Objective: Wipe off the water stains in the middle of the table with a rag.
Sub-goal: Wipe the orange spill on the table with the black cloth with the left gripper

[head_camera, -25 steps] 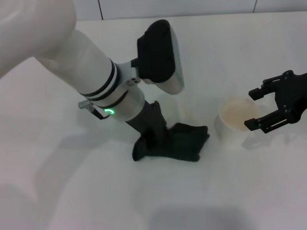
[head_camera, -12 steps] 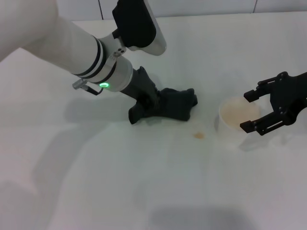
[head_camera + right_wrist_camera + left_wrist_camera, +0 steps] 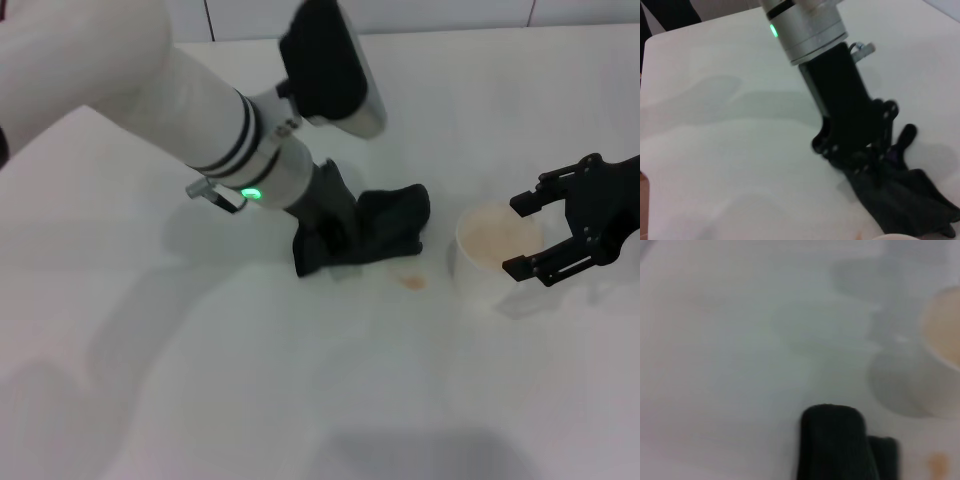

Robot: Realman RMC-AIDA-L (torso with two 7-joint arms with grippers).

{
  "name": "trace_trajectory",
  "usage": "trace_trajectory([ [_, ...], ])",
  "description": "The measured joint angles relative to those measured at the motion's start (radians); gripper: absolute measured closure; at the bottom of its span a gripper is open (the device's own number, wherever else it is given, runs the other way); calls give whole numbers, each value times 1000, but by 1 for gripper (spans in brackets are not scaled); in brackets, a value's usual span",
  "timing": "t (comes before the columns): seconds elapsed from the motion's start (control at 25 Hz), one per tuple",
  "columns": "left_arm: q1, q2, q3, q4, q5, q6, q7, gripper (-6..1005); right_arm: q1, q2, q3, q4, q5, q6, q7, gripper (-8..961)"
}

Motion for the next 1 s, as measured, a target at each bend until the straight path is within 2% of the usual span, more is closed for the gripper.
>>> trace_trajectory([
  [0.16, -6, -2, 47, 29, -11, 75, -2, 949, -2, 0, 0, -1, 0, -2, 0, 112],
  [0.6, 9, -2, 63, 110, -50, 247, 20, 949, -8, 1, 0, -3, 0, -1, 0, 111],
  [0.8, 14, 0, 83, 116, -96, 260, 55, 949, -8, 1, 0, -3, 1, 1, 0, 112],
  [1.0, 16, -1, 79, 81, -89, 181, 66, 949, -8, 2, 0, 3, 2, 2, 0, 112],
])
